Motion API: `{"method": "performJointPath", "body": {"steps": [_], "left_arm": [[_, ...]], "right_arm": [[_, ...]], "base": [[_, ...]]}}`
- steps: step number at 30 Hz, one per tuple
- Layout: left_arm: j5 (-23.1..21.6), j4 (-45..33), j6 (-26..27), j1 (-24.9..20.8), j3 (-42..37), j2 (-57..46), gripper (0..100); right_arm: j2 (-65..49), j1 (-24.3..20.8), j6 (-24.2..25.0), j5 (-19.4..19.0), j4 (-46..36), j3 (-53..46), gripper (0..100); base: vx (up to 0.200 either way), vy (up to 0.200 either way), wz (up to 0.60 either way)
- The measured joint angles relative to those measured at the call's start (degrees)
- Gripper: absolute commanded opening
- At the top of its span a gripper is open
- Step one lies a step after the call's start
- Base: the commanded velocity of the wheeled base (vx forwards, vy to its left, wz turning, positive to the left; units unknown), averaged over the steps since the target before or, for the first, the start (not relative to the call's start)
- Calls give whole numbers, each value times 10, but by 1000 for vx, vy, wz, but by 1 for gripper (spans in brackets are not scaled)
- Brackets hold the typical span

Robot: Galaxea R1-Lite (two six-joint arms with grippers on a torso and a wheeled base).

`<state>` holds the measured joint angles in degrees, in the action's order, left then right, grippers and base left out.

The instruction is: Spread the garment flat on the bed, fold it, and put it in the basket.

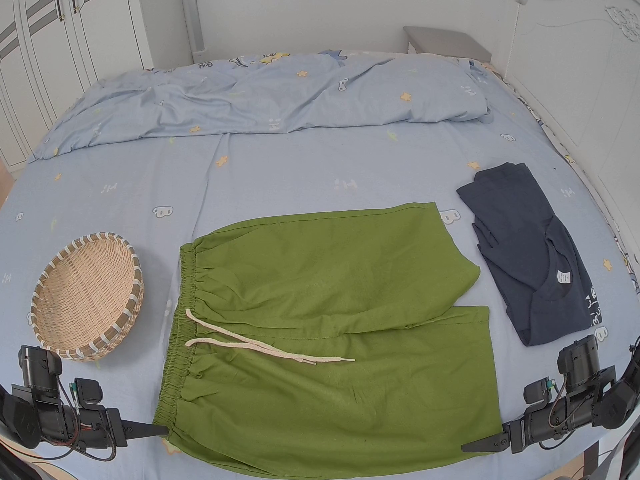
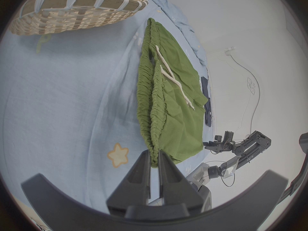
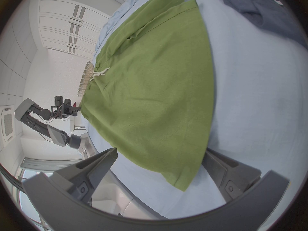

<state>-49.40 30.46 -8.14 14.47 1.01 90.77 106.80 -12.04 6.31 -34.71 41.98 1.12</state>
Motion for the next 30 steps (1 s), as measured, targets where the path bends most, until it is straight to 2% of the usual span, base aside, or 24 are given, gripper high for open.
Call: {"method": "performJointPath", "body": {"steps": [10,11,30], "left_arm": [[0,0,0,0,0,3,0],[0,0,0,0,0,4,0],[0,1,1,0,0,19,0]], "right_arm": [[13,6,2,-19,-15,0,100],[13,8,2,-20,-18,0,0],[10,25,-3,-12,-70,-2,0]], "base": [[0,0,0],[0,0,0],[0,0,0]]}}
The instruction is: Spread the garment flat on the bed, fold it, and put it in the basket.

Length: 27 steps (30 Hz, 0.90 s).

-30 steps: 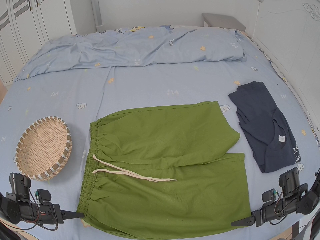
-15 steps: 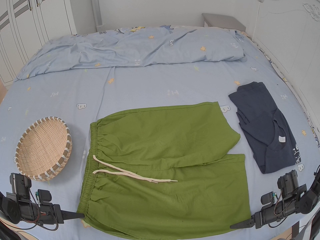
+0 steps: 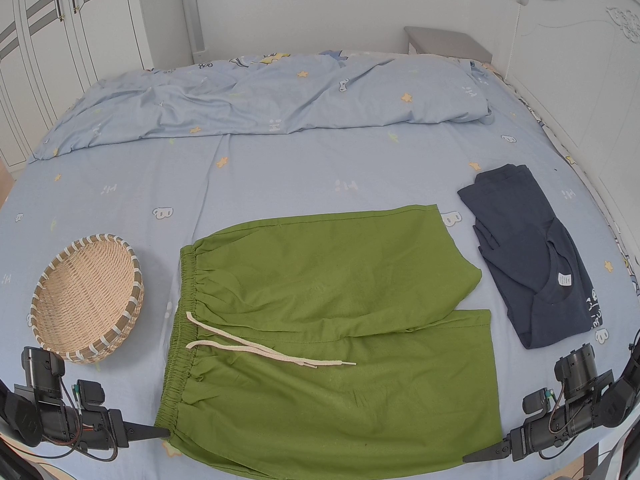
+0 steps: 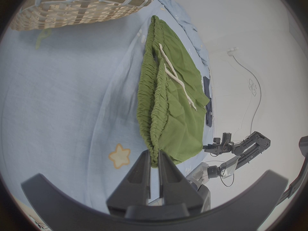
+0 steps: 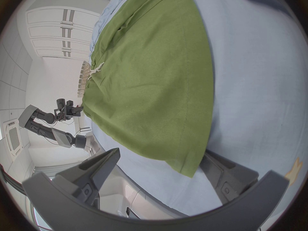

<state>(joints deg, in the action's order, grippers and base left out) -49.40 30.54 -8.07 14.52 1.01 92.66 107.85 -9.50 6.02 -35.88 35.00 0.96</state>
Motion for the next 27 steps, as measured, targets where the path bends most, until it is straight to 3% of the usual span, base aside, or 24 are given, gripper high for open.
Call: {"method": "performJointPath", "body": {"steps": [17,27], "left_arm": [[0,0,0,1,0,2,0],[1,-22,0,1,0,-5,0]], "right_arm": [[-23,16,0,-1,-12,0,0],[-63,26,-14,-3,-63,0,0]], "base": [[0,0,0],[0,0,0]]}}
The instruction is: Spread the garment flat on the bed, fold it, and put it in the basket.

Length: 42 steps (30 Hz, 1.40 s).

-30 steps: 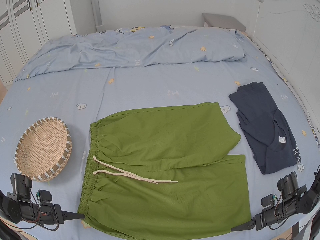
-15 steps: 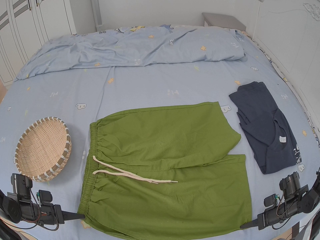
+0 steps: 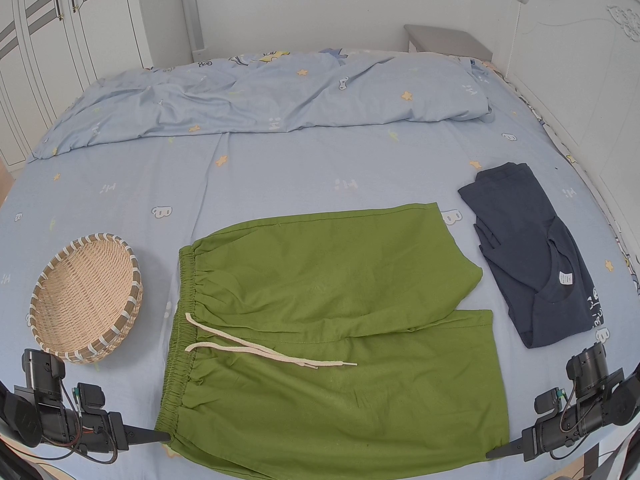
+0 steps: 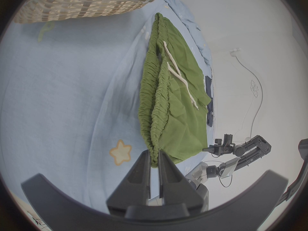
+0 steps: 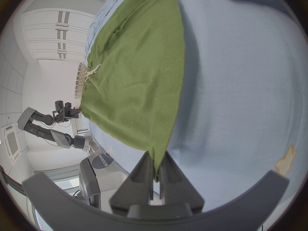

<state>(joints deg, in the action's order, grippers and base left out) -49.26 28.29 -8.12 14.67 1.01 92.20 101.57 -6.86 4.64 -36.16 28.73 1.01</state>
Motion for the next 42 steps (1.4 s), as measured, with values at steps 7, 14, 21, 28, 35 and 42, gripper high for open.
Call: {"method": "performJointPath", "body": {"steps": [7,14,21,28,35,42], "left_arm": [[0,-19,-36,-5,7,-25,0],[2,-103,-129,-21,71,-80,0],[4,-219,-176,-38,198,-125,0],[6,-267,-200,-53,344,-114,0],[7,-291,-211,-62,466,-54,0],[14,-335,-217,-68,596,17,0]], "right_arm": [[-69,-2,3,-1,-44,6,0],[-147,-1,7,-1,-226,109,0],[-208,1,12,-2,-384,289,0],[-224,0,24,-3,-434,438,0],[-182,-2,26,-3,-444,570,0],[-112,-3,25,-4,-446,695,0]], "base": [[0,0,0],[0,0,0],[0,0,0],[0,0,0],[0,0,0],[0,0,0]]}}
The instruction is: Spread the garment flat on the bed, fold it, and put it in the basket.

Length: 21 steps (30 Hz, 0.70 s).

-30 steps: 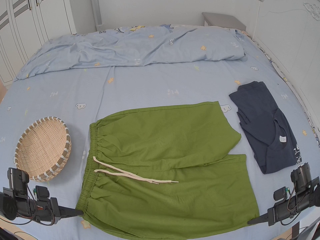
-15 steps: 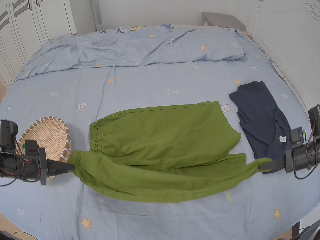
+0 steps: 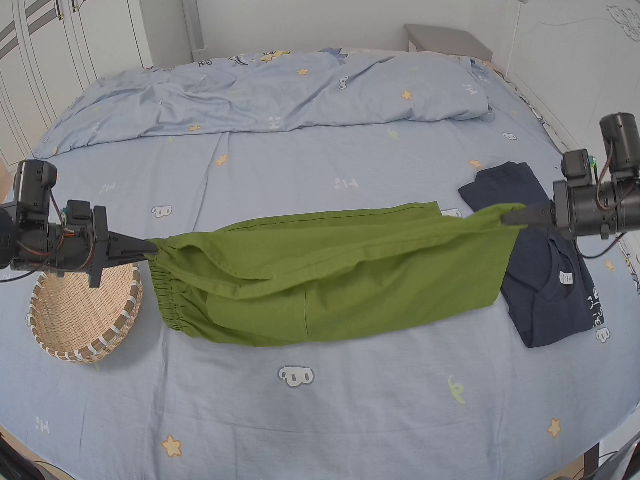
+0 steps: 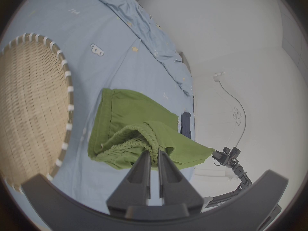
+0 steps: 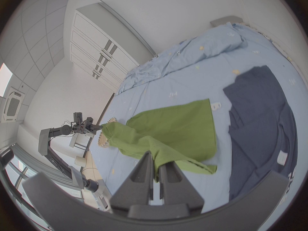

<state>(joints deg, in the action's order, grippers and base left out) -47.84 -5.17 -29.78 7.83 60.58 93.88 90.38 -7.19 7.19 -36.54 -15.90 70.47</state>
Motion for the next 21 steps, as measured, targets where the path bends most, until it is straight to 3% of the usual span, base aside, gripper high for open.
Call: {"method": "performJointPath", "body": {"steps": [9,21], "left_arm": [[18,-31,1,3,109,92,0],[21,-31,6,15,139,141,0]], "right_arm": [[106,-11,1,1,-3,145,0],[144,-3,6,1,27,170,0]], "base": [[0,0,0],[0,0,0]]}}
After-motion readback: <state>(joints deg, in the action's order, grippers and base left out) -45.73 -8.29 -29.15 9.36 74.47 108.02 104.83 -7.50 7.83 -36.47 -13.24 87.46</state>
